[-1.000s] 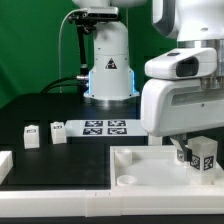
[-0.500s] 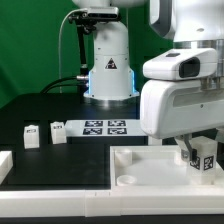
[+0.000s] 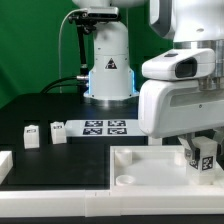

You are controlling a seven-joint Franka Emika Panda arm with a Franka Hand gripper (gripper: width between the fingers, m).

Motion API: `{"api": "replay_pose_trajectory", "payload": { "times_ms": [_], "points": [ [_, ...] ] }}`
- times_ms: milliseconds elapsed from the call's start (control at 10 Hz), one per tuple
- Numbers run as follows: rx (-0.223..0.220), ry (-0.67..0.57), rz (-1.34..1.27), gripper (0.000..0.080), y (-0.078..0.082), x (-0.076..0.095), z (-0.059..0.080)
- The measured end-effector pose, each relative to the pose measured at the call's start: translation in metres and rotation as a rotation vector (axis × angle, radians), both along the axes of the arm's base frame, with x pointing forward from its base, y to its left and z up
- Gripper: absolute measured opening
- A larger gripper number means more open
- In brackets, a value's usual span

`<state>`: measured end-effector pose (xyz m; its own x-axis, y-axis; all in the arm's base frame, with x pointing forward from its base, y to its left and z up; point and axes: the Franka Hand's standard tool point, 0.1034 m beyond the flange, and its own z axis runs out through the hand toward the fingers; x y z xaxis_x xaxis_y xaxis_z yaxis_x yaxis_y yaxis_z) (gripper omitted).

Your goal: Assemble one leg

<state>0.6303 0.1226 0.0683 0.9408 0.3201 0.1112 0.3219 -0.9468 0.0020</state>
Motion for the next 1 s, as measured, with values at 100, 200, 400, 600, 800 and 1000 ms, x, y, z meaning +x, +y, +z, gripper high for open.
{"api": "replay_pose_trajectory", "payload": {
  "times_ms": [100, 200, 400, 600, 800, 1000],
  "points": [
    [0.044, -0.008, -0.266, 0.029, -0.0021, 0.0, 0.0001],
    [0.056, -0.007, -0.37, 0.029, -0.0025, -0.0025, -0.0003],
    [0.088, 0.002, -0.707, 0.029, -0.0043, -0.0029, -0.0005],
    [0.12, 0.018, -0.992, 0.029, -0.0058, -0.0034, -0.0006],
    [0.156, 0.046, -1.302, 0.029, -0.0064, -0.0044, -0.0008],
    [0.174, 0.053, -1.526, 0.0291, -0.0044, -0.0055, -0.0006]
  ]
}}
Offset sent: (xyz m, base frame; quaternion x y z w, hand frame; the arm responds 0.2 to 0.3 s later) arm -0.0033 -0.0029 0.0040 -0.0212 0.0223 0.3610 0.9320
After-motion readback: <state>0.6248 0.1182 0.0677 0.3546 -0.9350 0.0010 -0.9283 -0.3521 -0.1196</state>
